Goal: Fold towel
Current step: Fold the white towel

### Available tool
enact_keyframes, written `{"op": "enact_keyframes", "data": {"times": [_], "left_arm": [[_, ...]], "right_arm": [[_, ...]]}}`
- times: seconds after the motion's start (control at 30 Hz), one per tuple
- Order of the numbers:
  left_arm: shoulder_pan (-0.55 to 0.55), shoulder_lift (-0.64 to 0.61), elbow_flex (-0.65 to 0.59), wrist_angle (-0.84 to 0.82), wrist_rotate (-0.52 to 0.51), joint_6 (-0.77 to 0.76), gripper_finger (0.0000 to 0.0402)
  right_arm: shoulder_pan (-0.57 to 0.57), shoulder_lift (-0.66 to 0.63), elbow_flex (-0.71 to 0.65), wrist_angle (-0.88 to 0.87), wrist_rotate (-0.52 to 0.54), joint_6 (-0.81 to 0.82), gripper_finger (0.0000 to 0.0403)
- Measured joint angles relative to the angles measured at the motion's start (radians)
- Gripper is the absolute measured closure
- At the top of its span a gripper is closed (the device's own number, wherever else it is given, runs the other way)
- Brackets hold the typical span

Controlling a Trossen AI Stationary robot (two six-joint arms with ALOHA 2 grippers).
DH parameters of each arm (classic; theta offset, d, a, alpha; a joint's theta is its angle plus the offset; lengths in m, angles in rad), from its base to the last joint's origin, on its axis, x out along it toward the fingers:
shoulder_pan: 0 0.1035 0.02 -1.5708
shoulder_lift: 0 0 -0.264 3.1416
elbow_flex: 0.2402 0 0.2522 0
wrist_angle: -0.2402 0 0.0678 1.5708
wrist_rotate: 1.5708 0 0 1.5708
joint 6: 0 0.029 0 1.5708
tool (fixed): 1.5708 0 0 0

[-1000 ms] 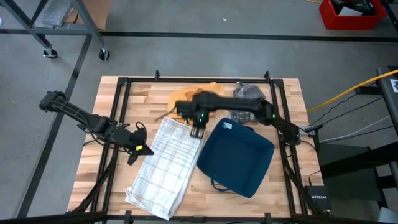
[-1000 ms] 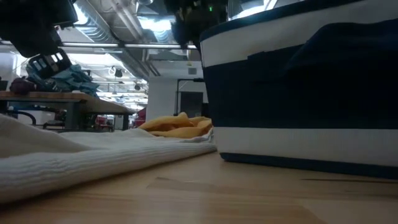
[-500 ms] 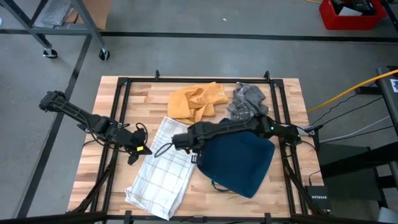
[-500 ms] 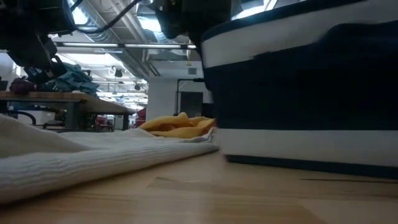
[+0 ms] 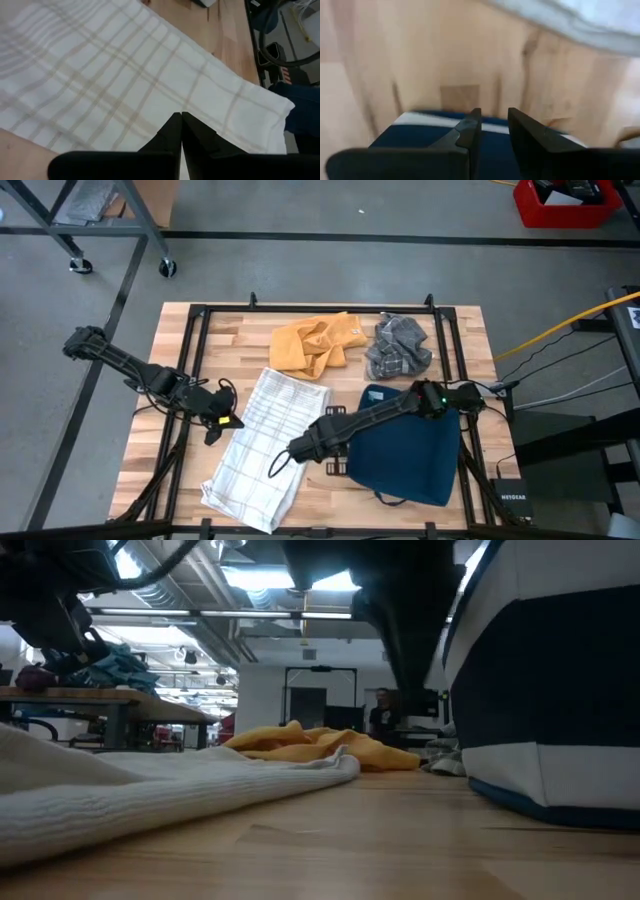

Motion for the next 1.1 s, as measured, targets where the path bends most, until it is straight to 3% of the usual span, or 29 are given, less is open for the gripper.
{"op": "enact_keyframes", "data": {"times": [0.2, 0.47, 0.6, 0.83, 1.1], "left_arm": [[0.0, 0.0, 0.0, 0.086, -0.007, -0.004, 0.04], [0.0, 0.0, 0.001, 0.269, -0.007, 0.112, 0.0397], [0.0, 0.0, 0.001, 0.27, -0.007, 0.07, 0.0396], [0.0, 0.0, 0.001, 0.277, -0.007, 0.031, 0.0386], [0.0, 0.0, 0.001, 0.29, -0.007, 0.079, 0.0288]], "right_arm": [[-0.006, -0.035, 0.109, 0.028, 0.115, 0.071, 0.0304], [-0.007, -0.133, 0.089, 0.321, 0.195, 0.069, 0.0304], [-0.015, -0.13, 0.088, 0.401, 0.192, 0.068, 0.0304], [-0.075, -0.126, 0.087, 0.424, -0.054, 0.039, 0.0304], [-0.107, -0.126, 0.087, 0.512, -0.154, -0.076, 0.0293]]}}
